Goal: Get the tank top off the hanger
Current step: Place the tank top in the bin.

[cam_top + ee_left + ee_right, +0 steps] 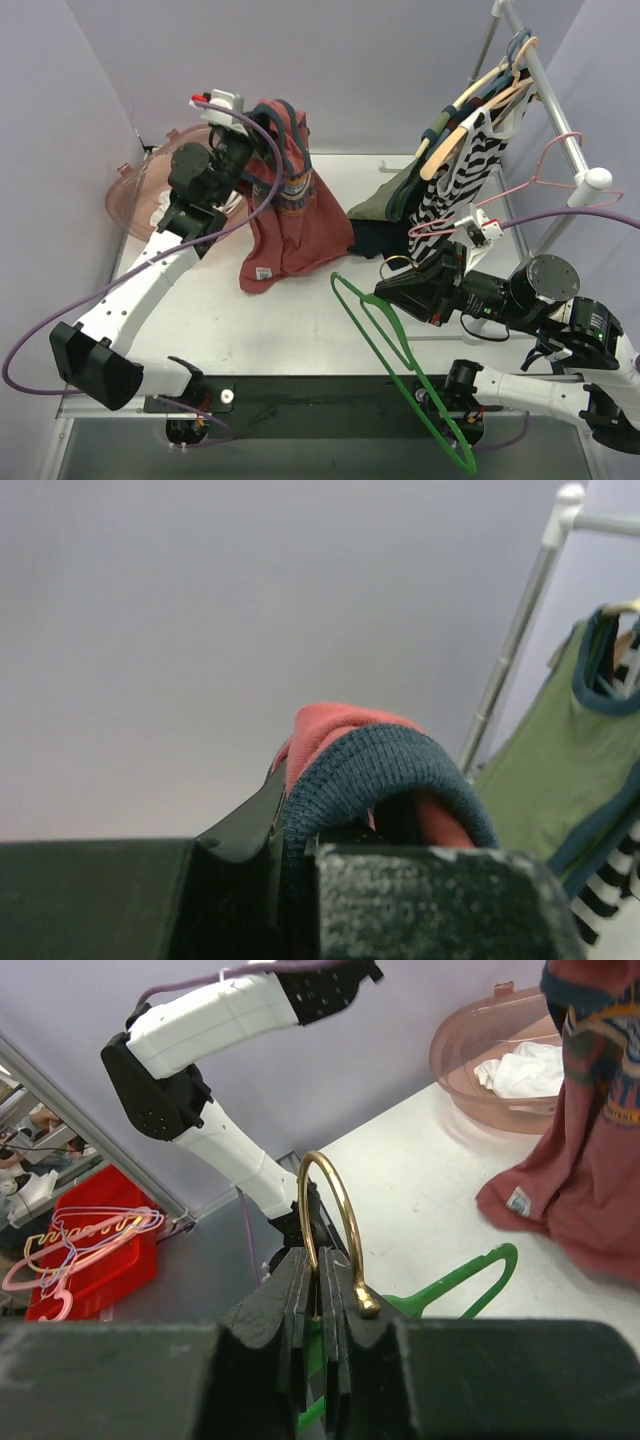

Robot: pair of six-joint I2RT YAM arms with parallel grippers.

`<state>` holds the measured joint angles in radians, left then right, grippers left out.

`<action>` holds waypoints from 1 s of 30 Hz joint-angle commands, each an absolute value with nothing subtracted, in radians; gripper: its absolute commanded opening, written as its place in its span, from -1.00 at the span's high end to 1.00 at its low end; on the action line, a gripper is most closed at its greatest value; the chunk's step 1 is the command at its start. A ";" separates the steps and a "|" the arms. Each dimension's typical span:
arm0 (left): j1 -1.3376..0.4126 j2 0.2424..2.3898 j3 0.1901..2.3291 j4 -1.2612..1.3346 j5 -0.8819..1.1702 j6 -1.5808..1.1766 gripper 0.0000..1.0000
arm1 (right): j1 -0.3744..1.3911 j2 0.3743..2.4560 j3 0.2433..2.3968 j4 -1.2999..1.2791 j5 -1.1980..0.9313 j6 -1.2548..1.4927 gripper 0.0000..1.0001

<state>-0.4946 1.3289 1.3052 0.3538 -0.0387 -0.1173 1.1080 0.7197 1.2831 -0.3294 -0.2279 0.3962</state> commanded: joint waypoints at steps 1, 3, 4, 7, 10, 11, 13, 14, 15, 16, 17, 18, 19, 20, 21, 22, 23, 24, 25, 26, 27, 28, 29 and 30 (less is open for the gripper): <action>-0.465 1.354 1.561 0.243 -0.112 -0.005 1.00 | 1.114 0.719 1.292 -0.296 -0.201 0.385 1.00; -0.420 1.385 1.627 0.204 -0.136 0.043 1.00 | 1.114 0.721 1.293 -0.301 -0.199 0.379 1.00; -0.396 1.396 1.653 0.198 -0.161 0.057 1.00 | 1.114 0.724 1.295 -0.301 -0.196 0.376 1.00; -0.279 1.436 1.770 0.167 -0.172 0.048 1.00 | 1.114 0.733 1.301 -0.305 -0.192 0.368 1.00; -0.163 1.489 1.902 0.080 -0.170 0.044 1.00 | 1.114 0.739 1.307 -0.318 -0.184 0.362 1.00; -0.135 1.523 1.922 0.034 -0.175 0.046 1.00 | 1.114 0.741 1.304 -0.321 -0.184 0.359 1.00; -0.059 1.560 1.945 0.002 -0.163 0.016 1.00 | 1.114 0.742 1.301 -0.322 -0.175 0.356 1.00; -0.037 1.595 1.937 -0.064 -0.149 0.005 1.00 | 1.114 0.741 1.298 -0.322 -0.173 0.353 1.00; -0.022 1.609 1.907 -0.086 -0.138 -0.027 1.00 | 1.114 0.742 1.296 -0.322 -0.172 0.350 1.00; -0.005 1.623 1.879 -0.103 -0.118 -0.059 1.00 | 1.114 0.747 1.295 -0.322 -0.167 0.348 1.00; -0.006 1.641 1.847 -0.109 -0.109 -0.072 1.00 | 1.114 0.749 1.295 -0.322 -0.164 0.347 1.00; -0.006 1.652 1.814 -0.107 -0.098 -0.078 0.93 | 1.114 0.752 1.296 -0.322 -0.163 0.344 1.00; -0.006 1.660 1.745 -0.107 -0.081 -0.083 0.81 | 1.114 0.759 1.296 -0.322 -0.161 0.345 1.00; -0.006 1.683 1.721 -0.124 -0.069 -0.086 0.63 | 1.114 0.764 1.298 -0.324 -0.161 0.345 1.00; -0.006 1.695 1.701 -0.139 -0.057 -0.090 0.52 | 1.114 0.765 1.302 -0.322 -0.163 0.345 1.00; -0.006 1.709 1.683 -0.161 -0.060 -0.103 0.43 | 1.114 0.775 1.304 -0.322 -0.163 0.345 1.00; -0.006 1.729 1.678 -0.210 -0.070 -0.112 0.23 | 1.114 0.775 1.305 -0.322 -0.166 0.347 1.00; -0.006 1.738 1.678 -0.241 -0.095 -0.124 0.16 | 1.114 0.778 1.307 -0.322 -0.167 0.347 1.00; -0.006 1.746 1.687 -0.273 -0.109 -0.146 0.09 | 1.114 0.778 1.308 -0.322 -0.167 0.347 1.00; -0.006 1.752 1.693 -0.340 -0.124 -0.161 0.01 | 1.114 0.778 1.308 -0.322 -0.164 0.347 1.00; -0.005 1.753 1.701 -0.372 -0.165 -0.181 -0.13 | 1.114 0.781 1.310 -0.322 -0.161 0.347 1.00; -0.006 1.749 1.709 -0.400 -0.181 -0.216 -0.18 | 1.114 0.779 1.309 -0.322 -0.160 0.347 1.00; -0.006 1.746 1.712 -0.441 -0.184 -0.231 -0.21 | 1.114 0.781 1.307 -0.322 -0.158 0.347 1.00; -0.006 1.741 1.712 -0.462 -0.187 -0.248 -0.31 | 1.114 0.781 1.307 -0.322 -0.156 0.344 1.00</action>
